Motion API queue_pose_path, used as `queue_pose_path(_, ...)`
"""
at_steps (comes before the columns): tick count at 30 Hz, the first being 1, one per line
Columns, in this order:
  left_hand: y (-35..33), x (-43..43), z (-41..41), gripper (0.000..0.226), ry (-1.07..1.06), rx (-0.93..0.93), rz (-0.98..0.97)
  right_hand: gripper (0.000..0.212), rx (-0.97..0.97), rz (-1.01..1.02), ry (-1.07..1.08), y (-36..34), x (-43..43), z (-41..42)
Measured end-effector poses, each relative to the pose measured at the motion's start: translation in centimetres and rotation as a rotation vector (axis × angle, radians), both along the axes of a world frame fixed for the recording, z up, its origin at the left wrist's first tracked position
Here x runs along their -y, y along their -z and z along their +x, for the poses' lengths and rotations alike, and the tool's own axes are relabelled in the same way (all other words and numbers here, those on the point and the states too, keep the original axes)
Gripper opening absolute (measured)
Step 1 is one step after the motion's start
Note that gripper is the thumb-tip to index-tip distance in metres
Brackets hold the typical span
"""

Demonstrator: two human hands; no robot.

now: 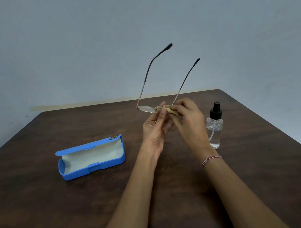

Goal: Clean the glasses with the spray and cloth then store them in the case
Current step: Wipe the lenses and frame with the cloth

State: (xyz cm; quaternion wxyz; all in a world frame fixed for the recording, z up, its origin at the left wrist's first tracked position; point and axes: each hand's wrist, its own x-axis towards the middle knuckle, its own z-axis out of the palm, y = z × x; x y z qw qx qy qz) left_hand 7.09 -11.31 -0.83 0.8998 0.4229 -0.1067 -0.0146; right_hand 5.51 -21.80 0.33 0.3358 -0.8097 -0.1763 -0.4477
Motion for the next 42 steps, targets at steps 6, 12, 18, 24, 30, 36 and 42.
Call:
queue_pose_path(6, 0.3, -1.9, 0.4, 0.038, 0.067, 0.07, -0.029, 0.027, -0.135, -0.063, -0.235, -0.7, 0.6, -0.2)
queue_pose_path(12, 0.0, -1.8, 0.0, 0.044, 0.155, 0.105, -0.012, 0.018, -0.088, 0.143, -0.128, -1.1, 1.0, -0.1)
queue_pose_path(18, -0.1, -2.1, 0.1, 0.037, 0.151, 0.139, 0.01, 0.011, 0.016, 0.157, -0.024, -1.7, -0.4, 0.6)
queue_pose_path(24, 0.2, -2.4, 0.5, 0.058, 0.175, 0.145, -0.029, 0.013, 0.035, 0.094, 0.016, -0.9, -0.6, 0.5)
queue_pose_path(30, 0.5, -2.8, 0.9, 0.079, 0.17, 0.116, -0.048, 0.023, -0.003, -0.122, -0.066, -1.2, -0.3, 0.0)
queue_pose_path(36, 0.9, -3.1, 1.4, 0.049, 0.153, 0.122, 0.007, 0.018, -0.12, 0.089, -0.223, -1.6, -0.3, -0.3)
queue_pose_path(42, 0.9, -3.1, 1.2, 0.057, 0.131, 0.072, 0.035, 0.014, -0.268, 0.548, -0.351, -2.2, -0.3, -0.7)
